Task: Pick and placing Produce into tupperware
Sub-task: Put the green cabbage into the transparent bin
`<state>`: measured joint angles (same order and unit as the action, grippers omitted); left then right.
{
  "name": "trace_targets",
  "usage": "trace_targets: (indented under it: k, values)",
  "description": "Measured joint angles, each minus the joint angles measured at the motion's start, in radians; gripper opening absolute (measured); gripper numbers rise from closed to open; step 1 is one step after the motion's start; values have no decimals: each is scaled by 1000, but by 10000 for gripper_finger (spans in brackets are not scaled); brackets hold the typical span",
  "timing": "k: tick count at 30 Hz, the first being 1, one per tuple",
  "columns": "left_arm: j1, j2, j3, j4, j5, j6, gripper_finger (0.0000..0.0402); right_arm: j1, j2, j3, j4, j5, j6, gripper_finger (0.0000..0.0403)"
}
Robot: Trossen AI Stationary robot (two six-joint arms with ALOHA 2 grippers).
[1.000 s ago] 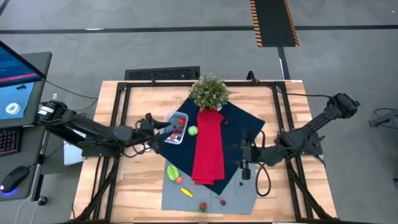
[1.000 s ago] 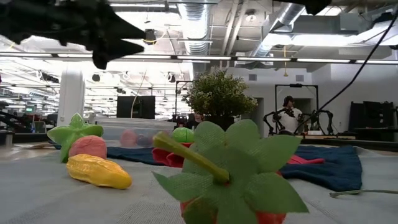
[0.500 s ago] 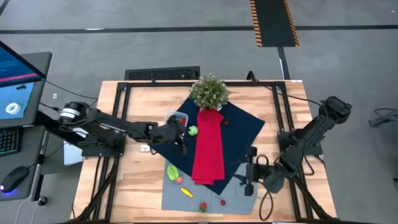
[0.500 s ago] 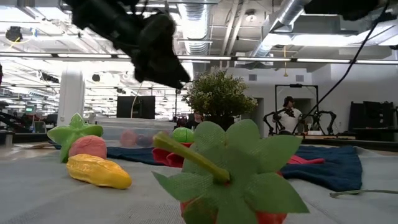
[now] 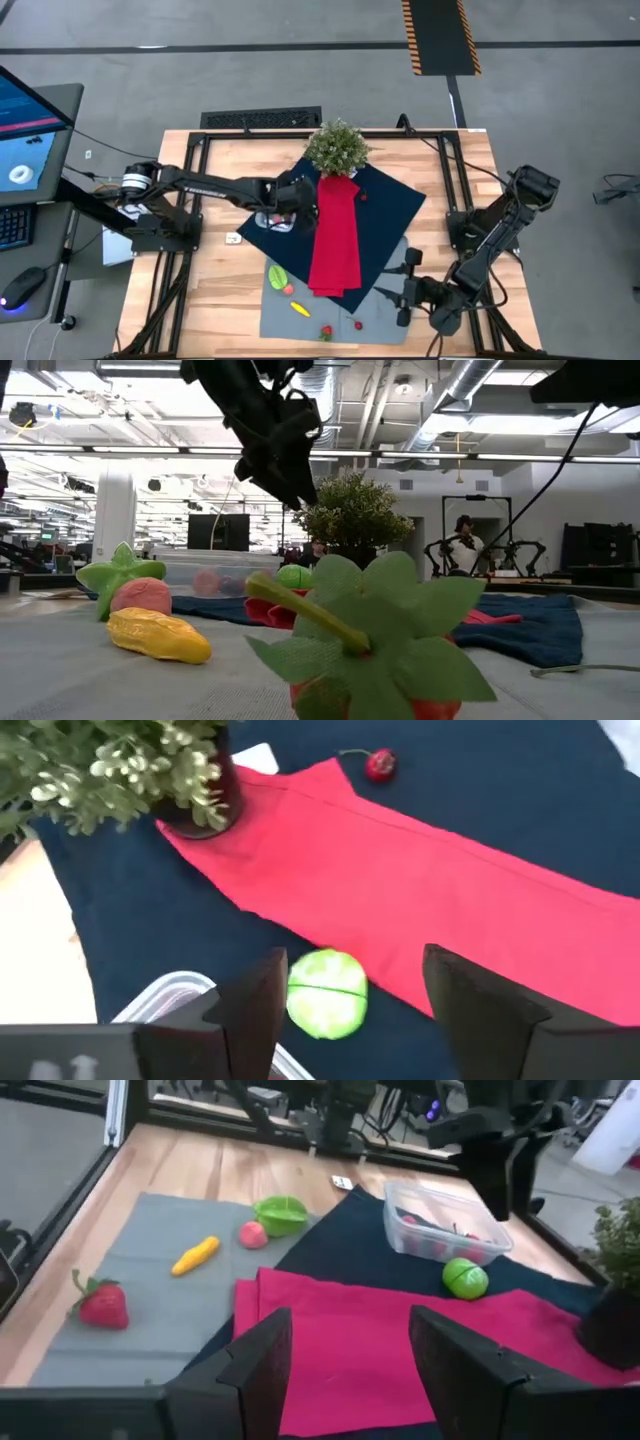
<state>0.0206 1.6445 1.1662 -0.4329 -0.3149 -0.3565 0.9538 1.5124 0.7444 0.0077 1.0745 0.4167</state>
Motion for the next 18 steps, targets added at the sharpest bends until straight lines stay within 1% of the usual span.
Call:
trace_targets:
  k: [3, 6, 9, 12, 14, 18]
  values:
    - [26, 1, 0, -1, 2, 5, 250, 12, 0, 0, -3, 0, 24, 225]
    - [52, 11, 1, -17, -32, -19, 275, 25, 1, 0, -6, -1, 49, 225]
    - [73, 38, 1, -9, -8, -28, 293, 36, 28, 0, -10, 1, 78, 225]
    - [88, 82, 1, -13, 4, -22, 300, 41, 61, 0, 1, 2, 107, 225]
    - [97, 102, 1, -14, 24, 15, 301, 39, 84, 0, 0, 1, 130, 225]
    - [101, 124, 1, -11, 98, 62, 300, 31, 114, 0, -1, 1, 161, 225]
